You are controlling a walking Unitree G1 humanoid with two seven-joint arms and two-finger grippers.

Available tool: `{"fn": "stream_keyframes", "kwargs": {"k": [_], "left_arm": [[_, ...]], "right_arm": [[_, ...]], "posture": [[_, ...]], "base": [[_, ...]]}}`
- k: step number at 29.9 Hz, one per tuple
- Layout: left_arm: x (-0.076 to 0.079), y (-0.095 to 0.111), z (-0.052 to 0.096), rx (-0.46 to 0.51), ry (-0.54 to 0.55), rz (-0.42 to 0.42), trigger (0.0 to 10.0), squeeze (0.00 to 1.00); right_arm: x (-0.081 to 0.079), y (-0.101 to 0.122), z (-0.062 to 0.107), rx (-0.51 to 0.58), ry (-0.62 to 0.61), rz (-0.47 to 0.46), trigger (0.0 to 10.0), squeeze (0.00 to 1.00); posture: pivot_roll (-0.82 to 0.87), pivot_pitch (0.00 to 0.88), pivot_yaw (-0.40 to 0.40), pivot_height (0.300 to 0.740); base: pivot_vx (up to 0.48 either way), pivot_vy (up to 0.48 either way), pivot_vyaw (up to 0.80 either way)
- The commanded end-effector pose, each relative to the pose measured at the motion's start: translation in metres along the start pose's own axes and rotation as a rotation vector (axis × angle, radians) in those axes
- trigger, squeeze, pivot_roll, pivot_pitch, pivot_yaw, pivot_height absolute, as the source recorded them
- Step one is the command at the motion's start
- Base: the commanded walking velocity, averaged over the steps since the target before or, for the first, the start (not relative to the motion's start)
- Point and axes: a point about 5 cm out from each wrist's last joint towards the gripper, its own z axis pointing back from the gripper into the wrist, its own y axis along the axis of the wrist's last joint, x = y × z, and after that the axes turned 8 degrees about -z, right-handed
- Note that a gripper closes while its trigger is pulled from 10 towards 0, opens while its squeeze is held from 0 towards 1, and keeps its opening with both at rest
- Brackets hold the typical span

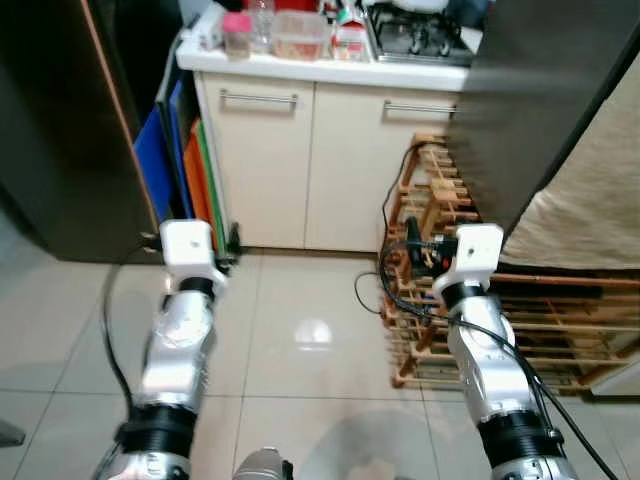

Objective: Restocking fridge

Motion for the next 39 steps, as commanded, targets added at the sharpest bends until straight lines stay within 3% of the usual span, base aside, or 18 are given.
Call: {"fn": "stream_keyframes", "kwargs": {"k": [1,11,23,33,34,39], "left_arm": [[0.011,0.007,-0.003,0.026,-0.065,-0.012,10.0,0.0],[0.012,0.011,-0.01,0.009,-0.114,-0.033,10.0,0.0],[0.006,0.003,-0.014,-0.041,-0.116,-0.022,10.0,0.0],[0.015,0.0,-0.016,-0.051,-0.192,-0.029,10.0,0.0],[0.016,0.001,-0.017,-0.05,-0.193,-0.038,10.0,1.0],[0.016,0.002,-0.02,-0.049,-0.199,-0.032,10.0,1.0]], "right_arm": [[0.007,-0.003,0.001,-0.021,-0.027,-0.022,10.0,0.0],[-0.001,-0.012,0.007,-0.049,-0.015,-0.021,10.0,0.0],[0.0,-0.016,0.003,-0.079,-0.011,-0.005,10.0,0.0],[-0.003,-0.019,0.001,-0.09,-0.008,0.001,10.0,0.0],[-0.003,-0.019,0.001,-0.091,-0.008,0.001,10.0,0.0],[-0.003,-0.021,0.0,-0.095,-0.009,0.0,10.0,0.0]], "posture": [[0.04,0.0,-0.029,0.719],[0.04,0.0,-0.027,0.719],[0.05,0.0,-0.03,0.719],[0.05,0.0,-0.025,0.719],[0.05,0.0,-0.023,0.719],[0.05,0.0,-0.021,0.719]], "base": [[0.0,0.0,0.0],[0.384,0.0,0.0],[0.48,0.0,0.0],[0.48,0.0,0.0],[0.48,0.0,0.0],[0.48,0.0,0.0]]}}
